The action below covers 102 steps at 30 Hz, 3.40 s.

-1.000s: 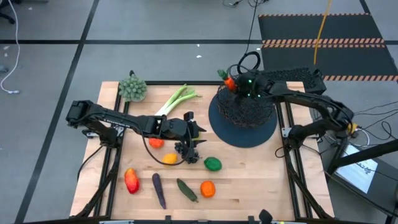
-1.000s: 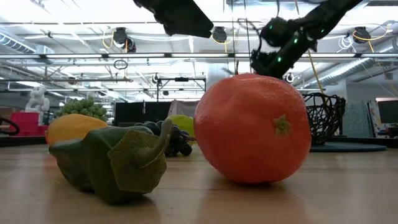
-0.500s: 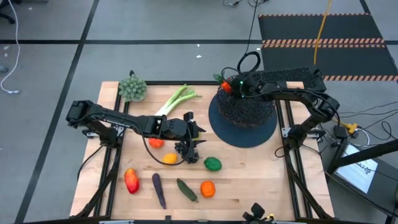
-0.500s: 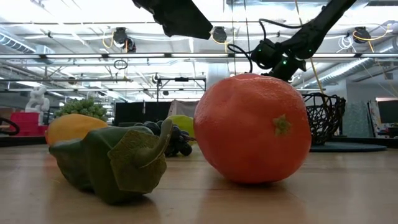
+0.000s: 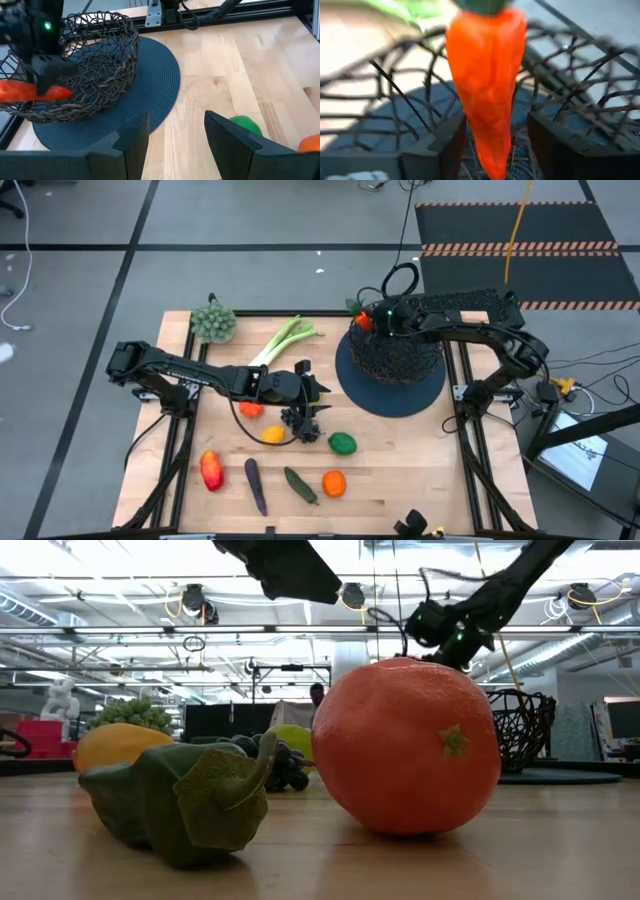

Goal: Build produce basket
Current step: Put the orange carrot into the black wire basket, then put the green celery into the black wire basket

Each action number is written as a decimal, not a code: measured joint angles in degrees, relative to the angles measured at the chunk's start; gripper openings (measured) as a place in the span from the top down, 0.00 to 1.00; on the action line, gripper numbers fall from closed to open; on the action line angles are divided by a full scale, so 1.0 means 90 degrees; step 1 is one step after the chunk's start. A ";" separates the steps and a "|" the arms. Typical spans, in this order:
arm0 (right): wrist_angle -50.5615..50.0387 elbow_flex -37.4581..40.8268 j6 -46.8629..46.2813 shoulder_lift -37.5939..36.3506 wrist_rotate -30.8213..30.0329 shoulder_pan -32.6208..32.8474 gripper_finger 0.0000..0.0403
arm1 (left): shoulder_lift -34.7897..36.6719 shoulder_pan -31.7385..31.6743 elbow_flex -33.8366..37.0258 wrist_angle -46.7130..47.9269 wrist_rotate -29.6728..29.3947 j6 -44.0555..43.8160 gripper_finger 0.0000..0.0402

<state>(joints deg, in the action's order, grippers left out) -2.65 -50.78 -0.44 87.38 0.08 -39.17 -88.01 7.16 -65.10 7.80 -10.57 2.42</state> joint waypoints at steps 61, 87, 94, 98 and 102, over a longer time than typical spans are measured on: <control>-0.0923 0.1802 -0.1481 -0.5324 -0.1005 0.4266 0.44 | -0.1780 -0.4053 0.0000 0.3480 -0.0977 -0.0817 0.06; -0.0900 0.1797 -0.1203 -0.5324 -0.1372 0.4259 0.44 | 0.0854 -0.3558 0.0002 0.3224 -0.0984 -0.0516 0.88; -0.0650 0.1797 -0.1203 -0.5305 -0.1366 0.4261 0.44 | 0.2528 -0.2824 0.0002 0.2913 -0.0994 -0.0768 0.87; -0.0082 0.1797 -0.1203 -0.5144 -0.1339 0.4280 0.44 | 0.3159 -0.2145 0.0002 0.2432 -0.0944 -0.0758 0.86; 0.0619 0.1797 -0.1195 -0.4788 -0.1311 0.4445 0.44 | 0.3422 -0.1417 0.0002 0.1922 -0.0805 -0.0688 0.86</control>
<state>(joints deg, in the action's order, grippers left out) 2.92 -34.61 -11.20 44.29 -11.73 0.83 -57.21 -5.59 -65.08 25.10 -17.81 -3.77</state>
